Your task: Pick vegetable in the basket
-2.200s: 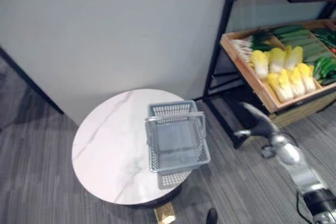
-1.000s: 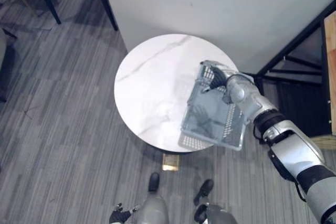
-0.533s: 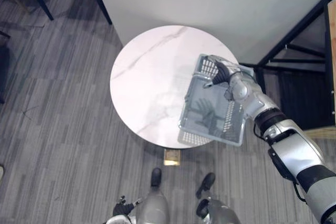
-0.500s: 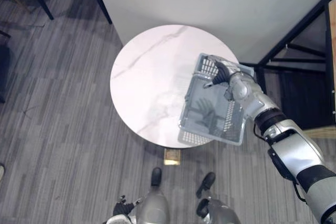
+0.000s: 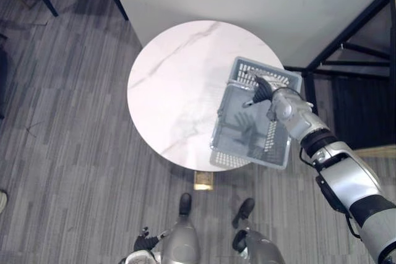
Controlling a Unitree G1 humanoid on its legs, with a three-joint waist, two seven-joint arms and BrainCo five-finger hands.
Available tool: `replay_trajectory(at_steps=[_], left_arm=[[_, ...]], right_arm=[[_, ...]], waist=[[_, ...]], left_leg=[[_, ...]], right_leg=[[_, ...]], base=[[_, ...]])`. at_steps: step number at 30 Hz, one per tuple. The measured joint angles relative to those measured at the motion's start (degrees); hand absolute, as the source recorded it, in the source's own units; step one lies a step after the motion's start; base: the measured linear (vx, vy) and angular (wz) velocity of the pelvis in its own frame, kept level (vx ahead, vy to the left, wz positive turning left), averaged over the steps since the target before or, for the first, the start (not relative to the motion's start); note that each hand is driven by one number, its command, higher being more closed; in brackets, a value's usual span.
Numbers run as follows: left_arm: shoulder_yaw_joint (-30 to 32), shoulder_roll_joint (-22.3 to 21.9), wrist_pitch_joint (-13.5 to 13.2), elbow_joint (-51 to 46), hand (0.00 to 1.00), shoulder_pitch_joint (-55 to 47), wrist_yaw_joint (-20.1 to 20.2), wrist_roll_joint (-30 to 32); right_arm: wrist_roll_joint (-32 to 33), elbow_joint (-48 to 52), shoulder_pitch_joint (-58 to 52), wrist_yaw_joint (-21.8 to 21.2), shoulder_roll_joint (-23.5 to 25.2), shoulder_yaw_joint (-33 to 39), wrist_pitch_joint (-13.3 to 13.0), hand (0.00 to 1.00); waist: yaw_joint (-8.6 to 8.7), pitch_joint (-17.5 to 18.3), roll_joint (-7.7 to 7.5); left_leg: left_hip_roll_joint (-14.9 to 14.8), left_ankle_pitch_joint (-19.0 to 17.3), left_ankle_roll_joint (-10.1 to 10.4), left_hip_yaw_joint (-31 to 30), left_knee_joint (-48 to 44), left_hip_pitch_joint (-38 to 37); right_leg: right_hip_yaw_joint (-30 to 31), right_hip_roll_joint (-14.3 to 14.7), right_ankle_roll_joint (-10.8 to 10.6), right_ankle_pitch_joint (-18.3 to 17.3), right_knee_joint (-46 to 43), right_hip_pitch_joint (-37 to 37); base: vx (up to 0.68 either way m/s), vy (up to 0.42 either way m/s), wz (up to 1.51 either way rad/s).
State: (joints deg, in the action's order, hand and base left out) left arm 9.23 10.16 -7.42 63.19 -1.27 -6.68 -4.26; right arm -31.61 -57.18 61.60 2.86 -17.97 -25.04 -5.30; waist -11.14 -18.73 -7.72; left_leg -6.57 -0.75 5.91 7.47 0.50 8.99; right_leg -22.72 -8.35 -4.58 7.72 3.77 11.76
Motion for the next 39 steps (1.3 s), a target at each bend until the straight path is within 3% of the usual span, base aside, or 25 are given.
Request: replay_trajectory(at_steps=[23,39], left_arm=[[-2.2,-0.3,-0.5,-2.8,0.0,1.0,-0.8,0.0],[-2.3,-0.3,-0.8,-2.8,0.0,1.0,-0.8,0.1]], right_arm=[[-2.2,2.6,-1.8,3.2,-0.2,6.7,-0.1,0.0],[-2.2,3.0,-1.9,3.8,-0.2,7.2,-0.1,0.0]], waist=[[0.27,-3.2,-0.64],[0.48,-3.2,-0.74]], left_leg=[[1.7,0.7,0.1,1.1,1.4,-0.4],[2.0,0.8,0.0,1.3,1.9,-0.4]], right_leg=[[1.0,-1.6,-0.4,0.3,-0.9,1.3],[1.3,-1.7,-0.6,0.4,-0.9,1.7]], base=[[0.01,0.011,-0.01],[0.0,0.001,0.0]])
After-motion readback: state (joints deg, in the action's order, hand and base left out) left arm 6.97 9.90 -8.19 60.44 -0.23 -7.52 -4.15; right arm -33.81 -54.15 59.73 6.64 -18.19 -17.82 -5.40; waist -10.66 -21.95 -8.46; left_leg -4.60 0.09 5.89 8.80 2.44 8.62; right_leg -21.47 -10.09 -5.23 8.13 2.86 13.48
